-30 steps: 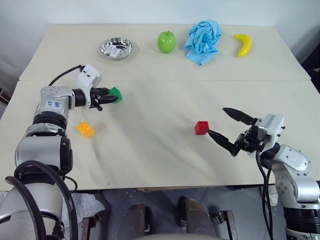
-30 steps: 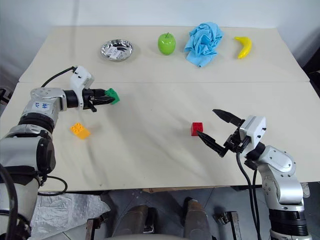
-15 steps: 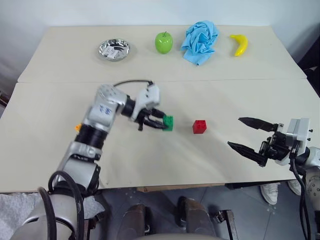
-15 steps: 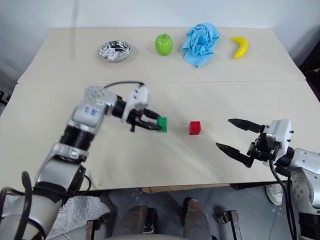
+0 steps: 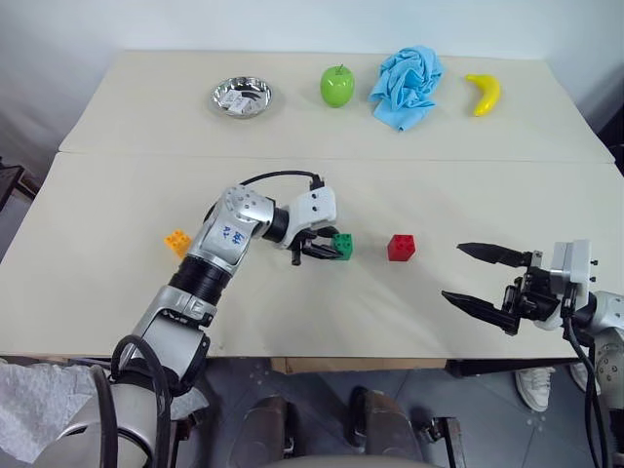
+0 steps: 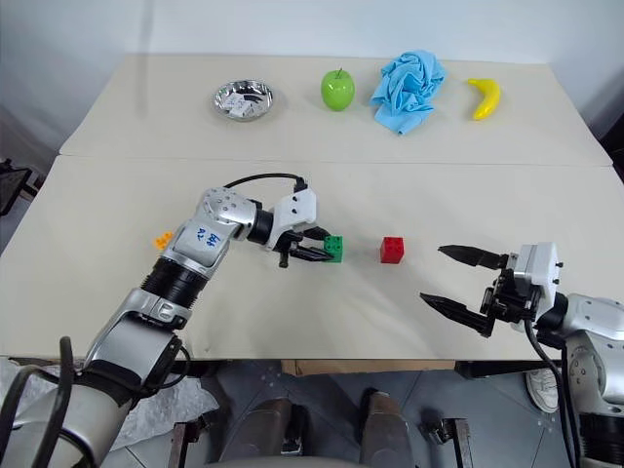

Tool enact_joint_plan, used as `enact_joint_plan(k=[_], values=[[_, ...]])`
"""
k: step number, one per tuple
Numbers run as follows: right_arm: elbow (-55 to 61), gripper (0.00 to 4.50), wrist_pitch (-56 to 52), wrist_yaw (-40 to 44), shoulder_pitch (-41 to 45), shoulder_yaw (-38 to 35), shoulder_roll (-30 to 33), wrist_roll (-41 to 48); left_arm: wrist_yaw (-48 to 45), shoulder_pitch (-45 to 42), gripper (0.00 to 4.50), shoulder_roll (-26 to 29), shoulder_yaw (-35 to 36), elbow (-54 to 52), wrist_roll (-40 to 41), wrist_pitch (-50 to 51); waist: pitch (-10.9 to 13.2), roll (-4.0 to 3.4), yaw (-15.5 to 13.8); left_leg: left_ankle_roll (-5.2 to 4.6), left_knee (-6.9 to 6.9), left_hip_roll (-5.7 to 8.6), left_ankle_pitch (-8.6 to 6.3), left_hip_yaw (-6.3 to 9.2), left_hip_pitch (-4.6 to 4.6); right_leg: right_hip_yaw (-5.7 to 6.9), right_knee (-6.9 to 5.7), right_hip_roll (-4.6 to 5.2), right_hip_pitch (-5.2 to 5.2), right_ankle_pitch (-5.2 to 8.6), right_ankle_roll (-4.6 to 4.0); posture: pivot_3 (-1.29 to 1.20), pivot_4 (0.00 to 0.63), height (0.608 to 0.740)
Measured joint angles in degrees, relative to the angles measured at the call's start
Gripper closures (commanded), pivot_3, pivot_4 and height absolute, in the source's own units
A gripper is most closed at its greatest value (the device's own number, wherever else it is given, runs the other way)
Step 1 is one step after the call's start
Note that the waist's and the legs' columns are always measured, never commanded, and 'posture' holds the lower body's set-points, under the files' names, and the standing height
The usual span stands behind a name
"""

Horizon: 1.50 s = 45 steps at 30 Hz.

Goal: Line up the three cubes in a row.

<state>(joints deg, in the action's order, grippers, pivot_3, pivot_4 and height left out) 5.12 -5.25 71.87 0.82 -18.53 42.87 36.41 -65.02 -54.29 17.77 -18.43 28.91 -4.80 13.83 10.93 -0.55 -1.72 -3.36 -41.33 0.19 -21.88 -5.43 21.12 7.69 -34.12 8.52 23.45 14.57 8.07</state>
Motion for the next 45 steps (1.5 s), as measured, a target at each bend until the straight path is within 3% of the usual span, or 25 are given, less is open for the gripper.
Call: enact_joint_plan(k=[5,6,14,18,22,27,30,32,36,41,45], values=[[0.17,0.0,0.15,0.76,-2.05,0.01,0.01,-0.04,-0.44,-1.88,2.98,-0.86,-0.12,3.56,0.19,-1.13,0.0,0.0,-0.08,-0.01,0.0,0.03,0.01,0.0,0.01,0.02,0.01,0.01,-0.02,-0.01,0.01,0.0,0.15,0.74],[0.16,0.0,0.18,0.95,-2.24,0.0,0.02,-0.12,-0.45,-2.26,2.29,-1.05,-0.21,4.27,0.11,-1.51,0.0,0.0,-0.08,-0.02,0.0,0.04,0.01,0.0,0.01,0.01,0.02,0.01,-0.02,-0.01,0.02,0.0,0.15,0.74],[0.11,0.0,0.16,0.23,-1.94,0.01,-0.12,-0.69,-1.84,-3.01,0.02,-1.04,-0.54,6.13,0.34,-2.0,0.0,0.0,0.25,-0.03,0.06,0.02,0.02,-0.01,0.06,0.03,0.08,-0.01,0.03,-0.02,0.04,0.0,0.15,0.74],[0.12,0.0,-0.06,-0.2,0.02,0.53,-1.14,-0.6,-3.82,-3.08,0.02,1.56,3.0,4.6,3.7,-3.08,0.0,0.0,0.33,-0.03,0.05,-0.01,0.02,-0.01,0.05,0.02,0.07,-0.01,0.04,-0.02,0.04,0.0,0.15,0.74],[-0.17,0.0,-1.1,-1.54,4.96,2.68,-3.03,-0.56,-8.17,-0.67,0.02,8.32,11.27,-0.09,11.33,-6.57,-0.02,-0.04,1.14,-0.02,0.08,-0.06,0.02,0.01,0.02,0.01,0.05,-0.02,0.09,-0.01,0.02,0.0,0.15,0.74],[-0.7,0.0,-3.68,-2.29,8.18,4.85,-3.89,-0.36,-11.3,10.72,0.02,15.15,21.0,-8.03,20.16,-9.55,-0.04,-0.09,1.58,-0.02,0.09,-0.01,0.01,0.09,0.05,0.05,0.06,0.03,0.07,-0.01,0.01,0.0,0.15,0.74],[-0.3,0.0,-4.33,-1.35,10.41,7.56,-5.38,-0.13,-6.86,21.85,0.02,17.39,30.67,-16.0,24.82,-9.92,-0.04,-0.08,1.82,-0.03,0.1,-0.01,0.01,0.13,0.05,0.02,0.08,0.06,0.07,-0.01,0.01,0.0,0.15,0.74],[0.35,0.0,-5.11,-0.51,11.76,9.41,-5.69,0.29,-0.25,31.29,0.02,17.53,40.14,-21.17,27.08,-11.02,-0.04,-0.08,2.26,0.01,0.18,-0.04,-0.01,0.15,-0.03,-0.04,0.11,0.03,0.07,-0.01,0.01,0.0,0.15,0.74],[1.16,0.0,-5.25,0.86,14.06,12.51,-7.4,0.14,9.65,44.45,0.02,17.28,52.5,-26.93,28.76,-10.98,-0.04,-0.08,1.78,0.05,0.16,-0.04,-0.04,0.2,-0.04,0.01,0.12,0.06,0.04,-0.01,-0.03,0.0,0.15,0.74],[1.59,0.0,-4.77,1.28,17.57,15.4,-10.44,0.04,15.62,63.42,0.02,13.23,64.75,-30.78,32.59,-9.98,-0.07,-0.05,1.95,0.08,0.22,0.0,-0.13,0.21,-0.1,-0.04,0.15,0.13,0.03,-0.07,-0.14,0.0,0.15,0.74],[1.57,0.0,-2.14,2.7,18.51,18.51,-11.74,-2.18,16.57,73.93,0.02,9.95,68.55,-30.37,35.03,-9.01,-0.09,0.0,1.43,0.11,0.22,-0.03,-0.15,0.22,-0.08,0.03,0.18,0.11,0.04,-0.05,-0.19,0.0,0.15,0.74]])
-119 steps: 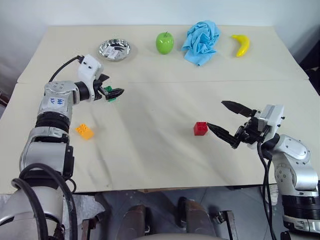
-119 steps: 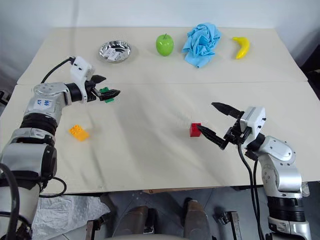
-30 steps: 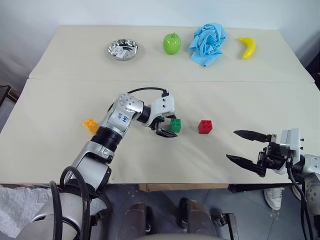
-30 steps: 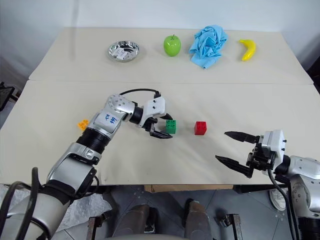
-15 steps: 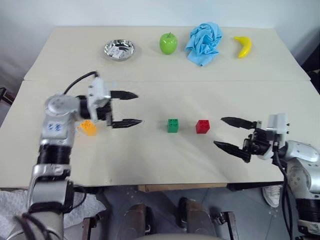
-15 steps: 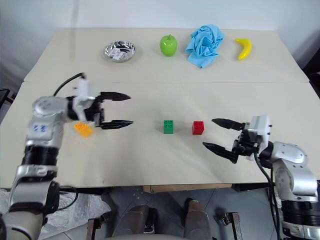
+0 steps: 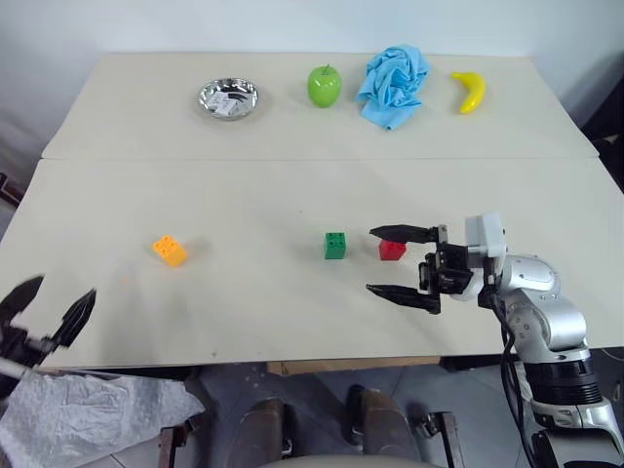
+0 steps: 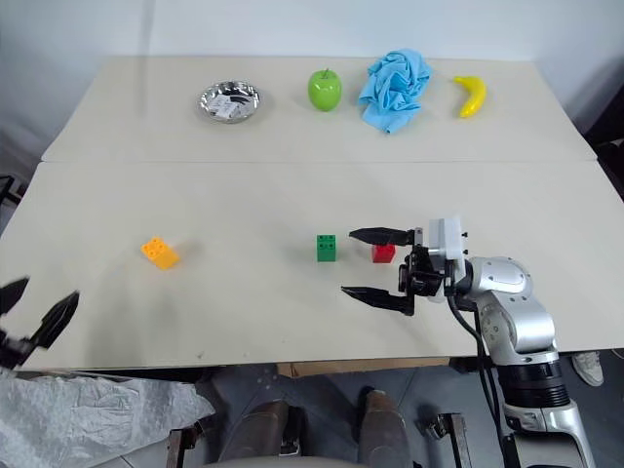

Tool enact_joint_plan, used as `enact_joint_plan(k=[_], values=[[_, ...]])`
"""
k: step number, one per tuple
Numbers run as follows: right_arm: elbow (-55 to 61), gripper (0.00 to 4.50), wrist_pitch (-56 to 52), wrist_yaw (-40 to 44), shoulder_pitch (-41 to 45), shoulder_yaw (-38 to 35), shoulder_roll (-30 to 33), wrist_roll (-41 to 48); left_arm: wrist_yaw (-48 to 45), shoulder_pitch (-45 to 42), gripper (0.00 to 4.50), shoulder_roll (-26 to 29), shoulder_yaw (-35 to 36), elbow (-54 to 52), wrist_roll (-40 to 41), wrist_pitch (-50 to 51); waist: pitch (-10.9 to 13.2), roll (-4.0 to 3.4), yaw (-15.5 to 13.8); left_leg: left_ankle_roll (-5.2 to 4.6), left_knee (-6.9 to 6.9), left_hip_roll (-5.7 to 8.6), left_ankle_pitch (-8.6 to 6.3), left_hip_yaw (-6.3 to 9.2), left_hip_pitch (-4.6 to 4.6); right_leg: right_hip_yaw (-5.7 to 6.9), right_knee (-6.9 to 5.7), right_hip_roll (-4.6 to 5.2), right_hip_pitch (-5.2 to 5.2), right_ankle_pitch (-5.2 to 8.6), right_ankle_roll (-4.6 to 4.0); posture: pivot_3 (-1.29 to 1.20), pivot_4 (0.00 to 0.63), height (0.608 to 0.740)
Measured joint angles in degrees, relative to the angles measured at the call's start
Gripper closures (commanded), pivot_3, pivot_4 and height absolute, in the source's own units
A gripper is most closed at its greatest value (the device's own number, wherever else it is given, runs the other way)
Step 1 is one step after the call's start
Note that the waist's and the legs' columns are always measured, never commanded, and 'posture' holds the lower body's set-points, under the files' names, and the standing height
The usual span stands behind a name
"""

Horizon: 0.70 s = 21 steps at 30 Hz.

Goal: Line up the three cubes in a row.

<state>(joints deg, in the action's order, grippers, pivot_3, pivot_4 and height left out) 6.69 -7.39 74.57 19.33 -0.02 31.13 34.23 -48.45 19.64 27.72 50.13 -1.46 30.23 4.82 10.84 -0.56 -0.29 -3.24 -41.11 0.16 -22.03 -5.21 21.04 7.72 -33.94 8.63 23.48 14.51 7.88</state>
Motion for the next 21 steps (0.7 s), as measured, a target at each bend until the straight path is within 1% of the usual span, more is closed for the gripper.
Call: enact_joint_plan(k=[4,8,10,12,15,16,18,21], values=[[0.01,0.0,0.88,0.62,0.09,0.59,-0.1,-0.49,-0.54,2.92,0.02,-1.43,-0.81,-0.04,1.69,0.1,-0.04,0.07,-0.68,0.03,-0.03,-0.01,-0.04,-0.01,-0.01,-0.05,0.01,0.06,0.03,-0.08,-0.13,0.0,0.15,0.74],[0.01,0.0,0.88,0.87,0.15,0.58,0.11,-0.51,-1.34,0.64,0.02,-0.57,-5.29,-0.37,1.5,-1.23,-0.06,0.08,-0.85,0.16,-0.01,-0.02,-0.11,-0.04,0.0,-0.07,-0.01,0.03,0.1,-0.12,-0.19,0.0,0.15,0.74],[-0.01,0.0,0.87,0.92,-0.11,0.23,0.71,-0.62,-1.75,-3.6,0.02,1.07,-8.31,0.83,0.77,-1.59,-0.08,0.08,-0.9,0.08,0.01,-0.03,-0.07,-0.06,0.03,-0.03,-0.02,0.0,0.13,-0.12,-0.22,0.0,0.15,0.74],[0.02,0.0,0.76,0.83,-0.05,0.15,0.98,-0.83,-2.35,-11.36,0.02,4.16,-13.47,5.15,-1.44,-1.75,-0.1,0.04,-1.23,0.01,-0.01,-0.01,-0.01,-0.07,0.04,0.01,-0.08,-0.04,0.14,-0.13,-0.24,0.0,0.15,0.74],[0.01,0.0,0.78,0.78,-0.22,0.07,1.06,-1.04,-4.45,-18.06,0.02,7.44,-18.98,11.56,-3.72,-2.5,-0.18,0.1,-0.25,0.0,0.09,0.0,-0.03,-0.22,0.0,-0.04,-0.09,-0.07,0.17,-0.16,-0.28,0.0,0.15,0.74],[-0.01,0.0,0.77,0.74,-0.26,0.07,1.07,-1.09,-5.17,-19.85,0.02,8.07,-19.85,14.54,-4.22,-3.15,-0.18,0.1,0.43,-0.01,0.14,0.0,-0.04,-0.25,0.0,-0.02,-0.08,-0.09,0.22,-0.16,-0.28,0.0,0.15,0.74],[0.01,0.0,0.72,0.67,-0.8,-0.17,1.53,-1.17,-6.43,-25.09,0.02,9.27,-22.64,20.32,-6.0,-4.72,-0.18,0.1,0.71,0.0,0.19,-0.02,-0.04,-0.26,0.04,0.07,-0.04,-0.16,0.25,-0.15,-0.3,0.0,0.15,0.74],[0.5,0.0,0.7,0.45,-1.31,-0.24,1.77,-1.25,-7.35,-30.76,0.02,9.96,-26.64,23.16,-7.92,-5.89,-0.18,0.11,0.65,-0.01,0.17,-0.03,-0.04,-0.3,0.04,0.1,-0.02,-0.19,0.24,-0.14,-0.3,0.0,0.15,0.74]])
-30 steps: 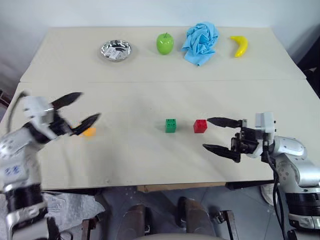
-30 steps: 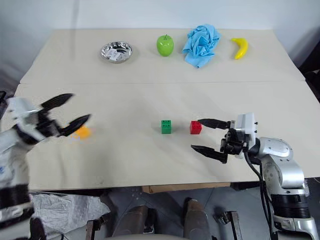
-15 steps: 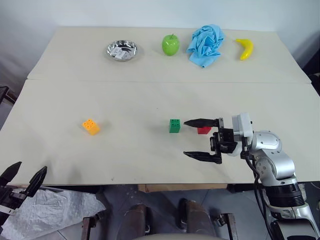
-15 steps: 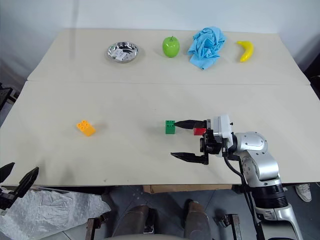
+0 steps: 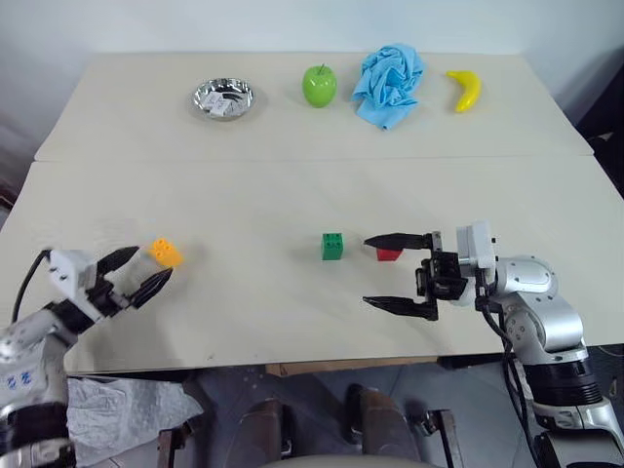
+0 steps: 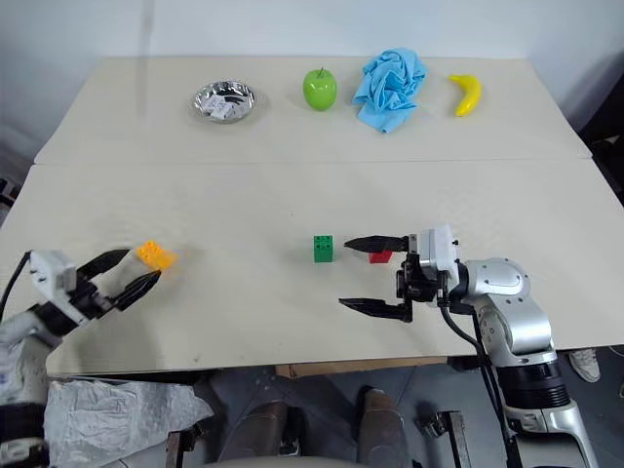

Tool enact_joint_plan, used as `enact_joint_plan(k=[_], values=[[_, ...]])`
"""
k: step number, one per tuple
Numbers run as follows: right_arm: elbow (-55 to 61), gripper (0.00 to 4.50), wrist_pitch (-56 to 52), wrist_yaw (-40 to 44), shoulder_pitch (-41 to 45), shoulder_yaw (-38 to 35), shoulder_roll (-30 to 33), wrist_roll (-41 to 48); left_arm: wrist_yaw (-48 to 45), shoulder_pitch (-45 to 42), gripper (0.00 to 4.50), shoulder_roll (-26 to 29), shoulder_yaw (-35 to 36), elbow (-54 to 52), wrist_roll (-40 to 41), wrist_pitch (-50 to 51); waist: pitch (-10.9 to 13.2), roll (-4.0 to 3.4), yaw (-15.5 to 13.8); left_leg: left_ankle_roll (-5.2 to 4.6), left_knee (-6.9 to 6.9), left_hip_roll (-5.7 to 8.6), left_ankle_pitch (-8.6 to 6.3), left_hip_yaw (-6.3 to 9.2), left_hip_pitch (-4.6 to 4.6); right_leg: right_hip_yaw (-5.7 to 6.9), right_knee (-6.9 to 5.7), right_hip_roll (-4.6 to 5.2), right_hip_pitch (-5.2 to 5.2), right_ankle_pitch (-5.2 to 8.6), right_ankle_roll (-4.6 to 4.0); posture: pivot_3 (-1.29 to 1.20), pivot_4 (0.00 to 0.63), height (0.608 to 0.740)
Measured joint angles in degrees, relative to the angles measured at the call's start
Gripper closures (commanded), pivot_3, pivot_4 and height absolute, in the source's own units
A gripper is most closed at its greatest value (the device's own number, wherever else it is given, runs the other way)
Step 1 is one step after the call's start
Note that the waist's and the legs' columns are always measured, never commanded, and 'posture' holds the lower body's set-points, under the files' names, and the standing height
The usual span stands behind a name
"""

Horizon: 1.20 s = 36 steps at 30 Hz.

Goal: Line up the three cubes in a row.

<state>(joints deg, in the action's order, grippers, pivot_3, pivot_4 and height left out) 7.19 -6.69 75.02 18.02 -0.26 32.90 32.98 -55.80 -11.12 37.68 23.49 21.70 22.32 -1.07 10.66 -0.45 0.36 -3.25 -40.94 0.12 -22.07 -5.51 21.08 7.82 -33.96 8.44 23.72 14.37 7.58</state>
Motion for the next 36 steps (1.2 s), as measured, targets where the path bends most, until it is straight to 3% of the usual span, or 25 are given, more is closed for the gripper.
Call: enact_joint_plan(k=[3,10,11,17,23,30,36], values=[[1.53,0.0,-0.06,-0.97,-1.95,-0.17,0.21,-0.02,-0.35,-3.3,0.65,0.72,-1.63,4.28,-1.2,-1.7,0.0,0.0,0.0,0.0,-0.01,-0.01,0.0,-0.01,0.0,0.02,0.01,-0.03,-0.01,0.0,0.0,0.0,0.15,0.74],[3.59,0.0,-0.06,-3.08,-4.9,-0.41,0.59,-0.03,-5.82,-4.26,2.85,2.28,-3.39,6.5,-1.24,-3.0,0.0,0.0,-0.11,0.0,-0.04,-0.05,0.0,-0.04,-0.02,-0.02,0.0,-0.03,-0.01,0.0,0.0,0.0,0.15,0.74],[3.82,0.0,-0.06,-3.28,-5.3,-0.47,0.72,-0.03,-6.72,-4.35,3.01,2.88,-3.69,6.52,-1.22,-2.77,0.0,0.01,-0.21,0.0,-0.05,-0.04,0.0,-0.02,-0.01,-0.02,0.0,-0.03,-0.02,0.0,0.0,0.0,0.15,0.74],[4.05,0.0,0.08,-4.48,-7.32,-3.38,2.51,-0.08,-16.86,-13.33,3.0,5.2,-11.49,6.38,-1.74,-0.46,0.0,0.01,-1.08,-0.04,-0.13,0.04,0.02,0.04,0.0,-0.02,0.0,0.0,-0.11,-0.01,0.02,0.0,0.15,0.74],[3.95,0.0,0.46,-4.52,-9.09,-5.44,3.8,-0.13,-25.05,-31.34,3.0,-3.33,-21.2,18.09,-6.8,-10.13,0.0,0.02,-1.57,-0.06,-0.13,0.23,0.04,-0.28,0.01,0.0,0.08,-0.14,-0.13,-0.02,0.05,0.0,0.15,0.74],[4.92,0.0,0.57,-6.25,-13.08,-9.34,5.19,-0.28,-30.1,-41.19,3.0,-10.09,-26.83,38.19,-13.35,-20.46,0.02,0.06,-0.34,-0.01,-0.06,0.05,0.06,-0.6,0.09,-0.01,0.22,-0.38,-0.08,-0.01,0.04,0.0,0.15,0.74],[7.6,0.0,0.56,-8.51,-18.39,-12.13,5.21,0.05,-28.32,-45.92,3.0,-12.49,-26.71,46.43,-16.06,-24.06,0.03,0.08,-0.43,-0.02,-0.11,0.07,0.05,-0.56,0.09,-0.05,0.19,-0.31,-0.09,-0.03,0.08,0.0,0.15,0.74]])
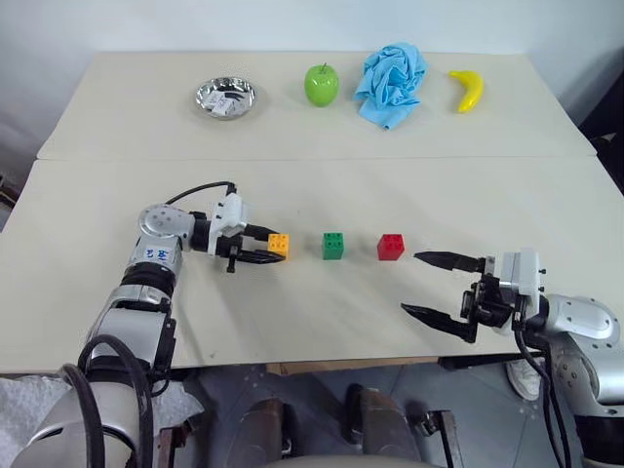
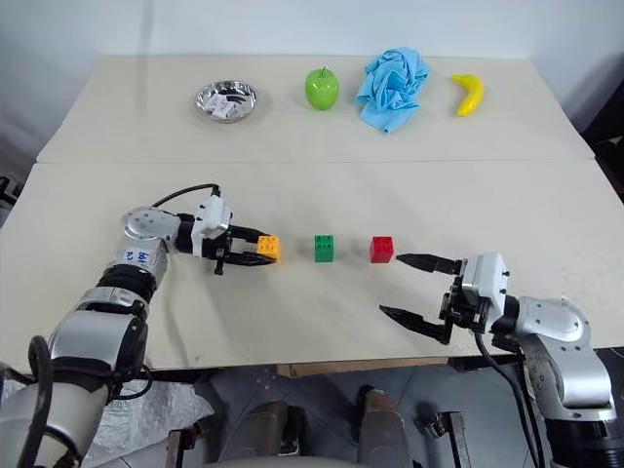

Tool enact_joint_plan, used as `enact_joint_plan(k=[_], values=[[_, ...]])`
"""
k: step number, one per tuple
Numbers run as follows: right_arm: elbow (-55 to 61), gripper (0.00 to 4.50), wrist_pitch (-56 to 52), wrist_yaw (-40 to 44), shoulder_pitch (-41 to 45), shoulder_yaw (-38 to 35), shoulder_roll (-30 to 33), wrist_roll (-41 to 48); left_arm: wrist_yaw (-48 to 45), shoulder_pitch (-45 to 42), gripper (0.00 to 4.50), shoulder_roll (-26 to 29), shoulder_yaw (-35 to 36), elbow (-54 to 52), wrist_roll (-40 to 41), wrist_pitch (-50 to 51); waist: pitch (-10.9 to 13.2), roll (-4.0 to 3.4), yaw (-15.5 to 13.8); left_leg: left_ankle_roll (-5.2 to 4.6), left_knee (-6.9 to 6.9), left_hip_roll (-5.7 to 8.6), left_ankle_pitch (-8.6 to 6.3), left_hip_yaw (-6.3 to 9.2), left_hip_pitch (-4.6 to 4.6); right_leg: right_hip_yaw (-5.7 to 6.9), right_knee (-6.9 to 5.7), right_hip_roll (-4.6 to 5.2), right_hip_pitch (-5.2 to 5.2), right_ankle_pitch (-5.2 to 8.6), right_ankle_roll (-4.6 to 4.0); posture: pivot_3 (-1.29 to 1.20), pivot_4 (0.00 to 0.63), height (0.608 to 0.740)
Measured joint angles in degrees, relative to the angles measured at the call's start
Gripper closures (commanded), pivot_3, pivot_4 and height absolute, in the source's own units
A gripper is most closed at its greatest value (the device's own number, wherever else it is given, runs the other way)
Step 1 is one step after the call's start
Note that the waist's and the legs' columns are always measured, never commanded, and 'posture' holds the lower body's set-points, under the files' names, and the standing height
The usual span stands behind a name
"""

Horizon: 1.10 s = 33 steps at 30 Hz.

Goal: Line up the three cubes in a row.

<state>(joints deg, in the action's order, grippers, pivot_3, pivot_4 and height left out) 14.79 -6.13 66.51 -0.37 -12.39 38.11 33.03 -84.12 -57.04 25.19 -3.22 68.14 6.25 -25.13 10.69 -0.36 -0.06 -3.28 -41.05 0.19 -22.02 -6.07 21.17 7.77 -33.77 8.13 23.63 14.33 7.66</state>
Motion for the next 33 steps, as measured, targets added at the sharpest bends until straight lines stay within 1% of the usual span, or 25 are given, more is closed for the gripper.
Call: enact_joint_plan(k=[3,7,12,14,15,19,20,22,25,27,29,30,33], values=[[0.93,0.0,0.15,-0.4,-2.54,-1.81,0.0,0.45,0.7,-0.88,3.0,-0.43,0.08,2.39,-1.07,-0.4,0.0,0.01,-0.22,-0.01,-0.01,0.01,0.0,0.07,0.01,0.0,-0.01,0.01,0.0,0.0,0.0,0.0,0.15,0.74],[0.85,0.0,1.54,0.82,-5.71,-2.25,0.0,0.44,0.76,-1.57,3.0,-0.58,0.04,3.06,-2.54,-1.08,0.01,0.01,-0.36,-0.01,-0.02,0.01,0.0,0.1,0.0,-0.01,-0.01,0.01,0.0,-0.01,0.01,0.0,0.15,0.74],[0.7,0.0,2.49,0.57,-5.99,-2.41,-0.24,0.44,1.74,-2.68,3.0,-1.43,1.13,4.59,-3.11,-0.16,0.01,0.01,-0.44,-0.02,-0.05,-0.01,0.0,0.44,-0.01,-0.02,-0.03,0.02,0.0,-0.01,0.02,0.0,0.15,0.74],[0.57,0.0,2.61,0.42,-6.0,-2.4,-0.34,0.43,1.45,-2.86,2.27,-1.64,1.51,4.62,-3.13,0.87,0.0,0.01,-0.49,-0.02,-0.05,0.0,0.0,0.45,-0.01,-0.03,-0.03,0.02,0.0,-0.01,0.02,0.0,0.15,0.74],[0.55,0.0,2.64,0.38,-6.03,-2.4,-0.34,0.43,1.41,-2.87,2.06,-1.64,1.67,4.62,-3.16,1.01,0.0,0.01,-0.5,-0.02,-0.05,0.0,0.0,0.45,-0.01,-0.03,-0.03,0.02,0.0,-0.01,0.02,0.0,0.15,0.74],[0.55,0.0,2.59,0.26,-6.09,-2.4,-0.34,0.43,1.4,-2.91,0.91,-1.59,2.23,4.61,-3.26,1.11,0.0,0.01,-0.72,-0.02,-0.06,0.0,0.01,0.46,-0.01,-0.02,-0.03,0.02,0.0,-0.01,0.02,0.0,0.15,0.74],[0.56,0.0,2.48,0.27,-6.08,-2.4,-0.34,0.45,1.37,-2.91,0.68,-1.5,2.27,4.61,-3.28,1.1,0.01,0.01,-0.8,-0.02,-0.07,0.0,0.01,0.46,-0.01,-0.02,-0.04,0.02,0.0,-0.01,0.02,0.0,0.15,0.74],[0.6,0.0,1.48,0.28,-5.75,-2.35,-0.25,1.13,0.69,-2.87,0.68,-0.53,2.72,4.54,-3.24,0.91,0.01,0.02,-0.79,-0.02,-0.09,-0.01,0.01,0.46,0.0,-0.03,-0.04,0.01,0.0,-0.01,0.02,0.0,0.15,0.74],[0.97,0.0,-3.69,0.23,-5.55,-2.47,1.0,5.06,-1.66,-2.52,0.68,3.59,5.14,3.48,-1.8,1.08,0.01,0.02,-0.56,-0.02,-0.07,-0.11,0.01,0.48,-0.01,-0.02,-0.05,0.01,0.02,-0.01,0.02,0.0,0.15,0.74],[0.94,0.0,-3.95,0.43,-5.27,-2.57,0.76,6.41,-1.89,-0.51,0.32,5.76,7.07,0.41,0.38,2.26,0.0,0.0,-0.43,-0.02,-0.07,-0.22,0.01,0.5,-0.03,-0.03,-0.07,0.02,0.01,-0.01,0.02,0.0,0.15,0.74],[0.45,0.0,-2.69,1.76,-3.99,-2.63,0.1,6.67,-1.9,5.29,0.05,8.14,9.75,-6.12,4.2,5.98,-0.01,-0.01,0.05,-0.02,-0.05,-0.23,0.0,0.5,-0.04,-0.05,-0.07,0.05,0.01,-0.01,0.02,0.0,0.15,0.74],[-0.01,0.0,-2.29,2.22,-3.65,-2.63,0.05,6.63,-1.88,7.36,0.05,8.72,10.52,-8.22,5.37,7.57,-0.01,-0.01,0.13,-0.03,-0.06,-0.24,0.0,0.51,-0.04,-0.05,-0.1,0.08,0.01,-0.01,0.02,0.0,0.15,0.74],[-3.95,0.0,-0.13,5.46,-1.31,-2.48,-0.06,6.51,-0.76,18.19,0.05,9.89,14.54,-21.16,11.12,15.79,0.0,-0.01,0.25,-0.04,-0.08,-0.23,0.0,0.56,-0.04,-0.04,-0.11,0.13,0.0,-0.01,0.02,0.0,0.15,0.74]])
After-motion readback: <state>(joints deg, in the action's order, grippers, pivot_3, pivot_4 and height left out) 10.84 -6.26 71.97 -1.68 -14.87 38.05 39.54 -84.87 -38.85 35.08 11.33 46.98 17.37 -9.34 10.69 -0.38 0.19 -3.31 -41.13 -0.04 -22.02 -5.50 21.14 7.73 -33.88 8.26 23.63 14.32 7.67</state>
